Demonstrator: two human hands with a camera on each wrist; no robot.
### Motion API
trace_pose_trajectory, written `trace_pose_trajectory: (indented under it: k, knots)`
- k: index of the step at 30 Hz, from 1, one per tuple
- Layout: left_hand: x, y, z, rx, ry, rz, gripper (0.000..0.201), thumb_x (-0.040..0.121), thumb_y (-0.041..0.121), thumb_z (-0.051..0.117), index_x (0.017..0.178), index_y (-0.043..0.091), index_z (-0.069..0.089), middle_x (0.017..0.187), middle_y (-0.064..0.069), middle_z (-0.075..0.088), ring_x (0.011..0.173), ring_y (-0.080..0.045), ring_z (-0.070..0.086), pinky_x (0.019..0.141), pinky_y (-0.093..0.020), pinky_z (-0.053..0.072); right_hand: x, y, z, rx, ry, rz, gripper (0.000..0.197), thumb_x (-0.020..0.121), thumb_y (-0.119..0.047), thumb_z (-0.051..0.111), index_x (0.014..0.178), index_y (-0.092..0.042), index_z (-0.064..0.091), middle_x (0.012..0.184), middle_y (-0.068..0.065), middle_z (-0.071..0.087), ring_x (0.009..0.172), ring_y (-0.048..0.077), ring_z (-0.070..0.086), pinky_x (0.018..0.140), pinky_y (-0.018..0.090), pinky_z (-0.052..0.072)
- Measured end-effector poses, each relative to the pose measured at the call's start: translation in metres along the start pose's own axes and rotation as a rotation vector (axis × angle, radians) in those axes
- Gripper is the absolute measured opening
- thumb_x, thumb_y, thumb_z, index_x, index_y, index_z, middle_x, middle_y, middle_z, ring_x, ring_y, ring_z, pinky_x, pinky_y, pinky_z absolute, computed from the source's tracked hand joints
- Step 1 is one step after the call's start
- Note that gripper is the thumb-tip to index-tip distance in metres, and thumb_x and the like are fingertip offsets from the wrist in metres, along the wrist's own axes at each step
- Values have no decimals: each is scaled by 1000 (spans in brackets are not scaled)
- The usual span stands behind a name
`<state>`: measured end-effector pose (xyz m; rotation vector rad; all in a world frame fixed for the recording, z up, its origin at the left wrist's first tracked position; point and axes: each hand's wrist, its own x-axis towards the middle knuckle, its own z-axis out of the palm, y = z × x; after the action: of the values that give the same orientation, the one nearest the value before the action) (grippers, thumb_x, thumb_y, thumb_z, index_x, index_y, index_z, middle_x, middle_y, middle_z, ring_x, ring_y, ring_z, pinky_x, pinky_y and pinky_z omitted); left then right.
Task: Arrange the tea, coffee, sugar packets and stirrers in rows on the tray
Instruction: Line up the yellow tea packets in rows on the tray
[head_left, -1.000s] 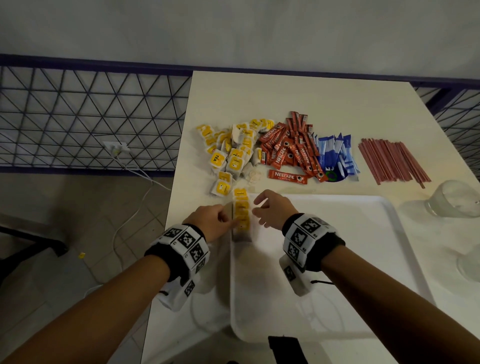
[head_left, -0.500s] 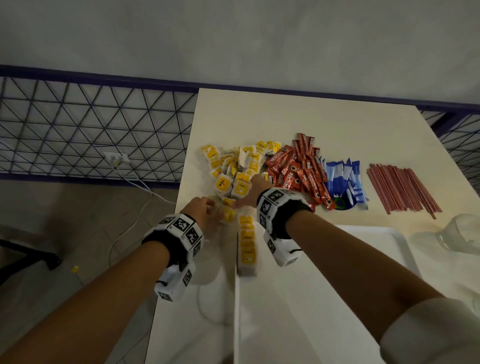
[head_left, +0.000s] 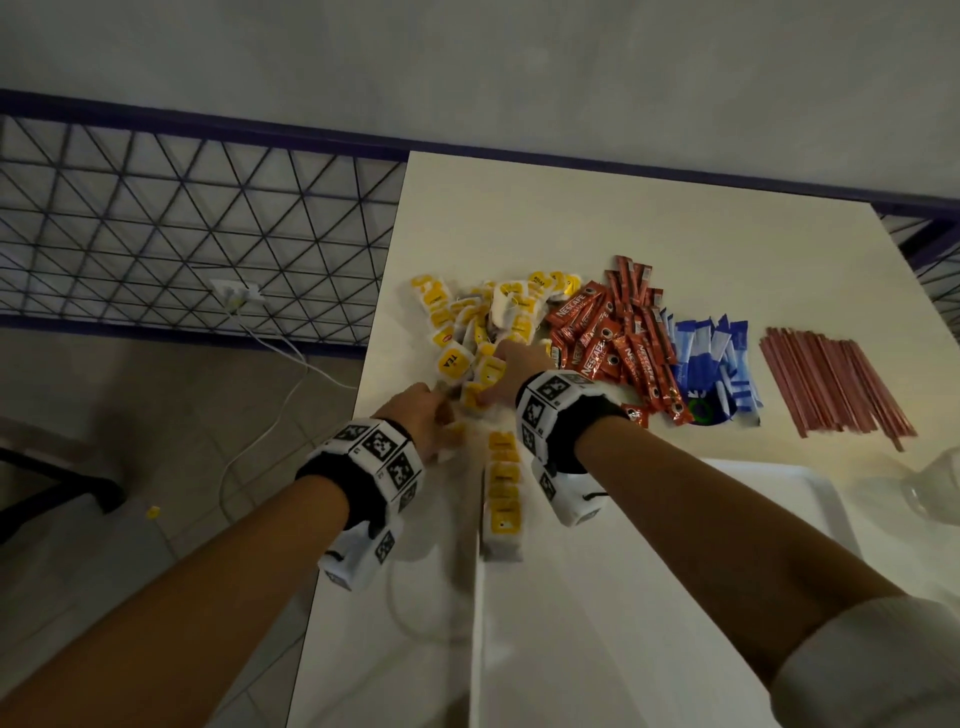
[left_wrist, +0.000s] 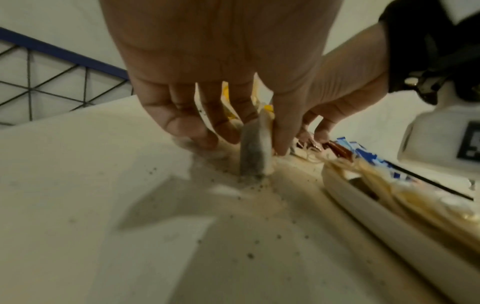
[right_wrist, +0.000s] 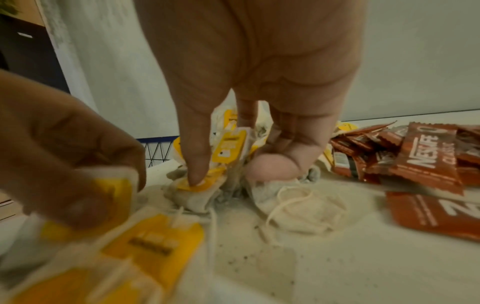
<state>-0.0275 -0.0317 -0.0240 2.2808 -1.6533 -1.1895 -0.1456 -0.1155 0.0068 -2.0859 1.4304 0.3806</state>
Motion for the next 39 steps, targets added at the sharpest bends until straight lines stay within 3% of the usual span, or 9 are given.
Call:
trace_pose_trajectory:
  k: [5, 11, 16, 18, 21, 25, 30, 35, 39]
  knots:
    - [-7, -15, -5, -465, 105, -82, 31, 87, 17, 60, 64, 16, 39, 71, -5, 50, 75, -24, 54, 75, -37, 51, -4, -5, 1, -29, -20, -52, 33, 90, -23, 58, 117, -5, 57, 124, 16, 56, 112, 30, 53, 90, 36, 45]
    - [-16, -11, -10, -1086, 110, -302, 23, 91, -1, 45, 84, 19, 37, 71, -9, 56, 59, -23, 53, 44, -25, 49, -2, -8, 6, 96, -2, -16, 82, 78, -25, 73, 141, -6, 23, 138, 16, 41, 122, 33, 45, 96, 39, 38]
    - [-5, -8, -7, -599, 94, -192, 24, 89, 23, 60, 109, 18, 49, 80, 0, 50, 59, -14, 46, 48, -23, 33, 12, -6, -3, 290, 51, 33, 77, 84, -15, 66, 143, -8, 17, 105, 17, 58, 92, 33, 59, 68, 36, 46]
    - [-3, -2, -9, -425, 50, -173, 37, 86, 33, 63, 116, 17, 50, 100, -3, 54, 78, -18, 53, 57, -24, 40, 19, -4, -6, 329, 32, 62, 78, 86, -14, 64, 145, -9, 13, 85, 10, 55, 78, 28, 55, 57, 34, 46]
    - [2, 4, -6, -208, 27, -174, 60, 82, 40, 66, 131, 13, 43, 129, -10, 51, 115, -25, 51, 85, -26, 40, 23, 0, -8, 335, 15, 66, 72, 85, -15, 64, 143, -8, 21, 91, 10, 52, 70, 26, 49, 49, 27, 40]
    - [7, 6, 0, -67, 34, -124, 61, 81, 41, 67, 131, 13, 44, 132, -10, 52, 119, -28, 50, 94, -31, 42, 22, 1, -7, 353, 28, 87, 48, 89, -34, 58, 124, -1, 49, 72, 6, 49, 59, 21, 43, 54, 26, 39]
    - [5, 8, -1, -56, 27, -56, 47, 83, 31, 66, 125, 14, 54, 122, -10, 58, 111, -28, 54, 85, -25, 42, 22, 6, -5, 455, 95, 100, 25, 90, -24, 58, 80, -2, 56, 110, 29, 62, 69, 29, 51, 72, 35, 49]
    - [1, 1, -10, -563, 127, -116, 9, 91, 21, 54, 94, 17, 61, 103, -14, 67, 79, -22, 60, 61, -24, 42, 19, 9, -1, 507, 48, 139, 50, 80, -18, 70, 123, -4, 46, 121, 20, 57, 107, 33, 59, 91, 46, 50]
    - [-5, 0, -16, -1139, 92, -299, 11, 91, 6, 40, 99, 10, 46, 53, -2, 66, 42, -11, 61, 54, -25, 42, 16, 13, -5, 501, 11, 109, 45, 81, -13, 68, 122, 2, 54, 120, 21, 59, 105, 33, 60, 96, 44, 48]
